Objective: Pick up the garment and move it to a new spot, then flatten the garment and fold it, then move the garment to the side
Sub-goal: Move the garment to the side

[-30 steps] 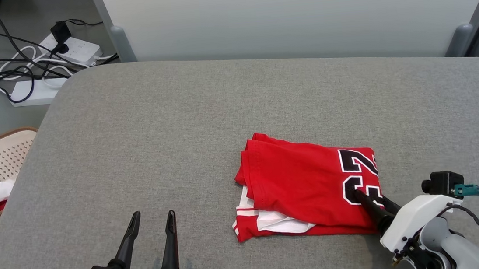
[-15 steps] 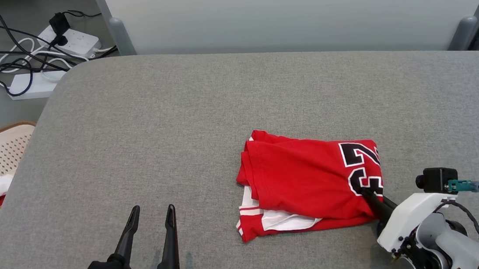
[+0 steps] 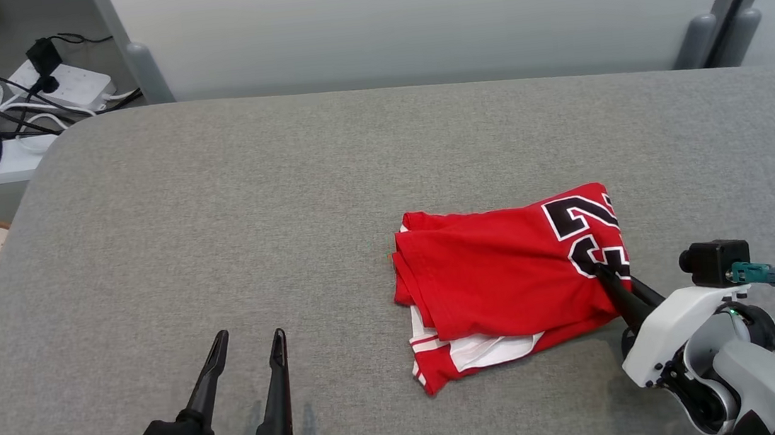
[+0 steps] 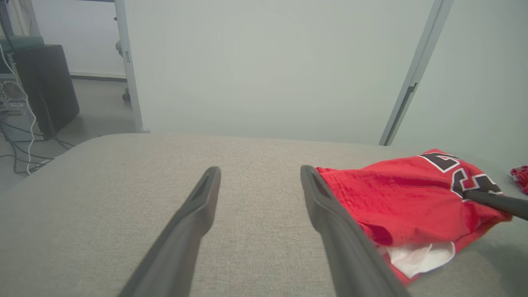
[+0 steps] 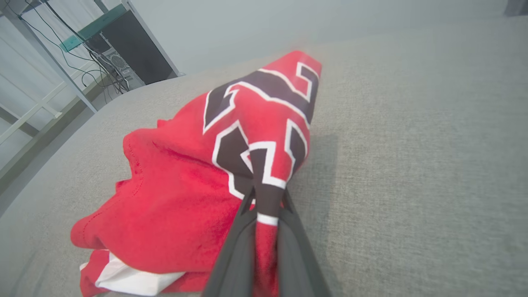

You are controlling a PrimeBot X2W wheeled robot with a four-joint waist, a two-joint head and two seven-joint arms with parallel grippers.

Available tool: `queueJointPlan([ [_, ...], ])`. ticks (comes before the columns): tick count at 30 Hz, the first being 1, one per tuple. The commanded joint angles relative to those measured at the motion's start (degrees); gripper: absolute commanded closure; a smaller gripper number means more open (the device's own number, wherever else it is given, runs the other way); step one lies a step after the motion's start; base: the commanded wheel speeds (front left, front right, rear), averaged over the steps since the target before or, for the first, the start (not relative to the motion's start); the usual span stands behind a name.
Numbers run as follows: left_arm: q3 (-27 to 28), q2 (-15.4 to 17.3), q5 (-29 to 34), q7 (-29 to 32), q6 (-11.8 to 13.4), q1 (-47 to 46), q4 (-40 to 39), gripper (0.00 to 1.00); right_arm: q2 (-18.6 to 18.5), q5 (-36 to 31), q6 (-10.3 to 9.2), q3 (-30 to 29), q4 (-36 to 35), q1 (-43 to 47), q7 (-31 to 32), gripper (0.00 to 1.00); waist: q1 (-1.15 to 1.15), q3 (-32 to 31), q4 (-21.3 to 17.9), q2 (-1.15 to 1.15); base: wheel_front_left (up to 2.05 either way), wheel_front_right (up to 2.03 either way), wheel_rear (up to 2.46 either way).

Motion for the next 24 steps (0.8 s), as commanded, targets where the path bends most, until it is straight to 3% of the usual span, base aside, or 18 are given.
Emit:
queueJointPlan([
  [1, 1.6, 0.1, 0.5, -0.6, -0.2, -3.2, -1.5, 0.0, -0.9, -0.4, 0.09, 0.4, -1.1, -1.1, -1.1, 1.0, 0.0, 0.4, -1.1, 0.0, 0.0, 0.0, 0.0],
  [13, 1.3, 0.1, 1.5, -0.6, -0.8, -5.2, -1.3, 0.0, -1.7, -2.9, 0.09, 0.8, -1.4, -2.0, -2.5, 1.0, 0.0, 2.1, -9.9, 0.0, 0.0, 0.0, 0.0],
  [24, 2.1, 0.4, 2.9, -0.6, -1.8, -6.5, -0.6, 0.0, 0.1, -5.5, 0.09, -1.0, -1.5, -1.8, -2.9, 1.0, 0.0, 2.8, -18.6, 0.0, 0.0, 0.0, 0.0],
])
